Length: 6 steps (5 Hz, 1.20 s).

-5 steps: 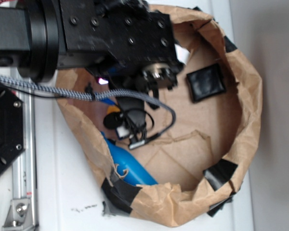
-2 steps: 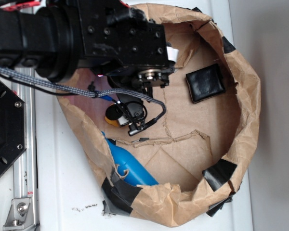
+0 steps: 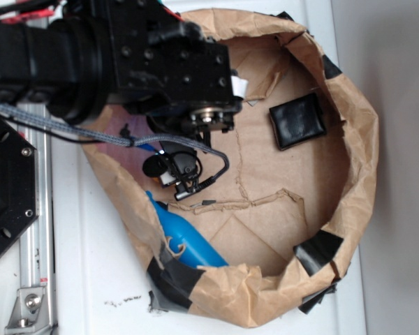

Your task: Grab the yellow duck.

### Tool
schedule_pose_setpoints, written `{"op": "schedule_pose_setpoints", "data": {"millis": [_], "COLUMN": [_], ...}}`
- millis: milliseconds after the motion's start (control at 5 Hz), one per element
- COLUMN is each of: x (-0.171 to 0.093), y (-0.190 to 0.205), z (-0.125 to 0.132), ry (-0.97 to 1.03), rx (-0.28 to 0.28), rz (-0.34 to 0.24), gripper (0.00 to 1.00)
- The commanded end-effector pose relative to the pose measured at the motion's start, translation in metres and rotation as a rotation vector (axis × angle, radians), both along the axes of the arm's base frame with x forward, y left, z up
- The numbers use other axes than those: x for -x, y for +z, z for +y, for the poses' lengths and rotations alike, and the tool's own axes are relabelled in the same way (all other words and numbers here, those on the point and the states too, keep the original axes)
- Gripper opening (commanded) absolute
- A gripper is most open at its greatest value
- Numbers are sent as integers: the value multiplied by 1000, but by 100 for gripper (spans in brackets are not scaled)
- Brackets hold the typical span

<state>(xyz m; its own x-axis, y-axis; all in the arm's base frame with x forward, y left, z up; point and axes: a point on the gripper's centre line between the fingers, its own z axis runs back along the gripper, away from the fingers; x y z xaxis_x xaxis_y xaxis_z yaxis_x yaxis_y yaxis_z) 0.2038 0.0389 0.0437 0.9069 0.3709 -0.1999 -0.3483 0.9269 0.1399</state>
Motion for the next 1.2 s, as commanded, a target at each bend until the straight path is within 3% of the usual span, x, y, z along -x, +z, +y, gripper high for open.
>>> {"op": "schedule_pose_setpoints", "data": {"millis": [0, 200, 600, 1000], "x": [-2, -8, -12, -9], "y": [-3, -20, -35, -17], "z": [1, -15, -48, -48], "ry": [-8, -23, -89, -83], "rx": [-12, 0, -4, 24], "rz": [-40, -66, -43, -83], "gripper": [100, 100, 100, 100]}}
